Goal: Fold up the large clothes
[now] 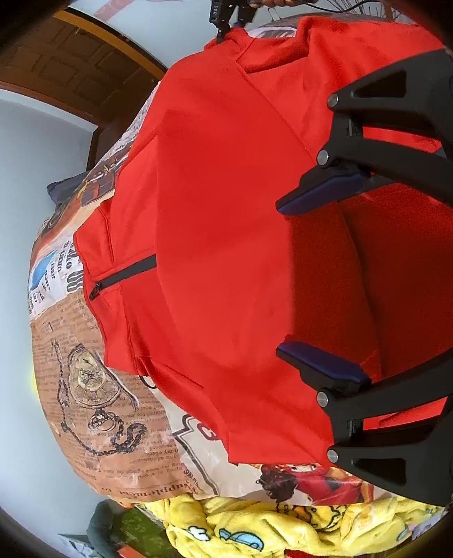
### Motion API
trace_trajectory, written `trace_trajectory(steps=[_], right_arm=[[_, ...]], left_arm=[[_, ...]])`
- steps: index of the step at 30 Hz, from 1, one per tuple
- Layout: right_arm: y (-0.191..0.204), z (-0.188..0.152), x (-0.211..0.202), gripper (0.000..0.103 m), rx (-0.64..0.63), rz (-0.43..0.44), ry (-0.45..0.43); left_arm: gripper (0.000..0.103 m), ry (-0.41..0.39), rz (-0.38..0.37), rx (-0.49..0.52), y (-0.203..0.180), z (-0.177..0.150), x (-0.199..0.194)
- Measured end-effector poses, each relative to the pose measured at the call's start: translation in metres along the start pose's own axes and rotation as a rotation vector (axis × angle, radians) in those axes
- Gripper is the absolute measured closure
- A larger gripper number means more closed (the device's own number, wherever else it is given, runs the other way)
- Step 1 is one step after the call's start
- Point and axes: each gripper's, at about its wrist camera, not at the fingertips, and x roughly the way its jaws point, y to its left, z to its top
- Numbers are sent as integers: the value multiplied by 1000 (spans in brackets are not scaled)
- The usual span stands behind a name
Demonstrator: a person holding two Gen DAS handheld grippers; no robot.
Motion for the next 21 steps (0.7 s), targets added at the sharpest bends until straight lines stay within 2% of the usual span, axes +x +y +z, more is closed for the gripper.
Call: trace_trajectory(steps=[2,7,15,17,21], right_arm=[[8,2,-2,90,-32,-18,-13],[31,4,-24,92,-109,-8,-89],[116,-12,-104,92,-314,151,-279],[142,-23,-118,92,-385,203,-296],[185,-55,-117,92,-518,281,-254]], left_arm=[[29,0,6,0,0,0,-1],[29,-18,16,-1,3,2,-10],[29,-77,30,18,3,6,-36],[29,-96,28,20,3,7,-43],[29,-118,23,26,3,6,-55]])
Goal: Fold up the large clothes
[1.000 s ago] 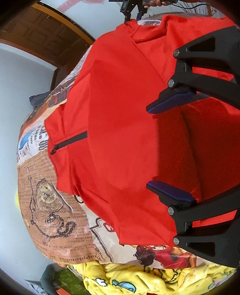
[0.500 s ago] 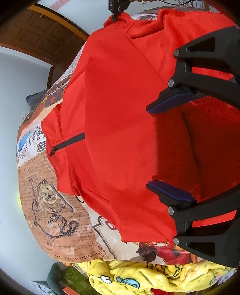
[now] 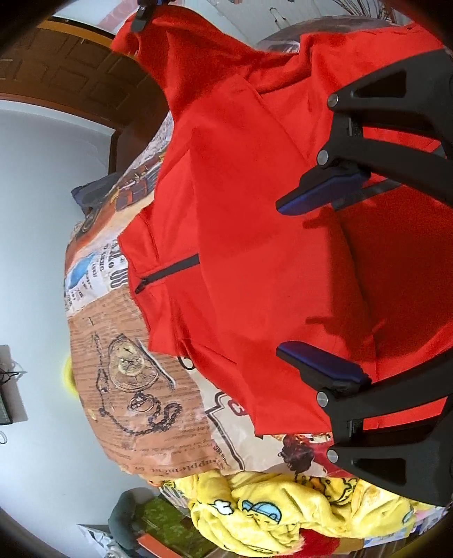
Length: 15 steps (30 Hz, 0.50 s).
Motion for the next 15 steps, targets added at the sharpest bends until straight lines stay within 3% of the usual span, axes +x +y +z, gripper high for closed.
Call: trace_trajectory(steps=[3,7,13,15], right_arm=[[26,-20,26,92,-52,47,88],[40,-55,70,92,-117,23,222],[31,-93,104,87,-111,-9,373],[29,-95,103,81,-108,3,413]], left_arm=[[29,-3,-3,3,1,-2,-5],[29,2,-6,7,2,-6,-8],[29,17,-36,25,-4,-7,-12],[29,15,-44,38,-9,-4,-14]])
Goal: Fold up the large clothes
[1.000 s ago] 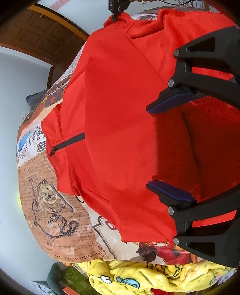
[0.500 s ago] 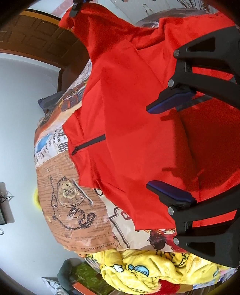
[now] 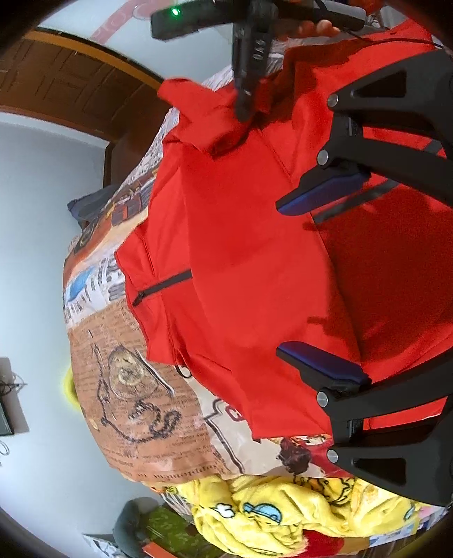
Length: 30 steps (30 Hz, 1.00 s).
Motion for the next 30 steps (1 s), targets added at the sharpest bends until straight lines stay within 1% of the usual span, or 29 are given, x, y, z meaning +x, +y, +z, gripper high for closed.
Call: trace_trajectory(steps=[2,3,4,5,6,7,9,11,13,16,18,21,25,26,28,30], right_arm=[[-3,-1,-8,68,-9,7,10],[-5,-2,-14,66,-16,7,-1],[-8,-4,-22,62,-23,6,-17],[-14,-4,-33,57,-26,2,-42],[-18,-4,-40,54,-25,-4,-63],[-25,-3,-51,51,-22,-20,-95],[-37,-2,-71,48,-17,-56,-154],[-53,-2,-91,41,-2,-102,-214],[-69,-2,-105,40,20,-148,-258],[-92,-3,-118,40,56,-206,-292],[-111,-5,-122,40,92,-240,-309],[-133,-6,-120,40,145,-244,-310],[-157,-12,-109,40,210,-238,-294],[-162,-13,-107,40,218,-239,-288],[-170,-15,-104,40,230,-244,-278],[-177,-17,-97,40,242,-249,-264]], left_arm=[[29,-1,-13,19,-8,5,-1],[29,-2,-20,29,-12,9,-2],[29,-4,-30,44,-19,14,-2],[29,-5,-39,54,-23,19,-3],[29,-6,-51,62,-29,24,-3],[29,-6,-66,71,-36,31,-2],[29,-2,-89,85,-49,46,1],[29,4,-109,107,-64,62,6],[29,8,-122,140,-84,77,12],[29,18,-136,197,-117,100,27],[29,36,-162,224,-138,114,39],[29,67,-182,273,-174,131,65],[29,132,-217,325,-222,146,108],[29,144,-231,332,-230,147,114],[29,183,-286,351,-253,149,134],[29,212,-311,354,-269,150,150]])
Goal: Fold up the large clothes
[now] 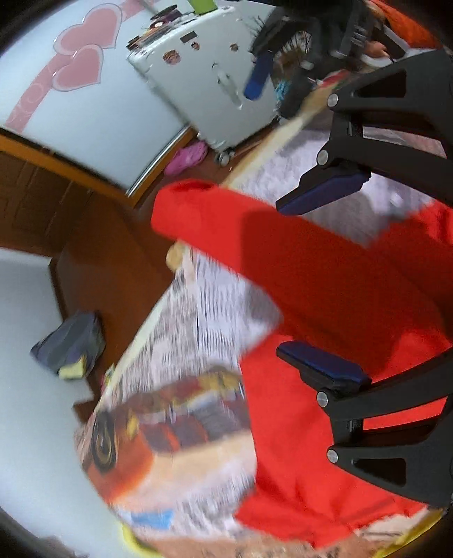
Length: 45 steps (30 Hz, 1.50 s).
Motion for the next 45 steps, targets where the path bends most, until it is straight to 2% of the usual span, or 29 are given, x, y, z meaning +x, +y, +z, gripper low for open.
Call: trace_trajectory(steps=[4,5,6,7,8,9,11,15,19,22,26,28,31,35,37,40,43,45], right_arm=[[-6,-4,5,40,1,-2,23],[-9,-5,6,40,-3,-5,24],[-8,-6,6,40,-11,-13,25],[-7,-6,5,40,-19,-22,27],[-6,-7,5,40,-26,-25,28],[-5,-7,5,40,-36,-25,30],[-2,-7,5,40,-56,-24,31],[13,-6,2,40,-95,-20,24],[35,-3,-3,40,-126,10,8],[54,-2,-10,40,-146,51,-8],[86,-5,-15,40,-204,86,-19],[102,-9,-11,40,-236,100,-4],[124,-16,4,39,-285,107,40],[147,-30,36,38,-363,61,126],[151,-35,47,38,-388,25,148],[152,-39,59,37,-404,-9,165],[149,-38,60,28,-399,-22,147],[148,-39,60,27,-402,-22,140]], left_arm=[[29,47,-21,-16,-17,16,40],[35,48,-14,-19,-19,18,47],[52,45,-7,-23,-19,19,50],[61,46,0,-28,-20,20,55],[82,41,-1,-39,-19,20,55],[97,24,-9,-59,-16,19,52],[98,-38,-21,-72,-12,18,34],[99,-191,54,-58,-3,14,-30],[99,-365,143,-91,19,1,-118],[99,-497,251,-142,46,-20,-188],[99,-570,391,-245,84,-52,-242],[98,-586,419,-309,103,-76,-257],[98,-551,448,-370,135,-114,-260],[94,-396,477,-413,172,-166,-229],[91,-307,452,-448,192,-192,-209],[89,-219,420,-478,206,-230,-189],[82,-184,369,-500,213,-266,-182],[68,-183,338,-531,223,-288,-183]])
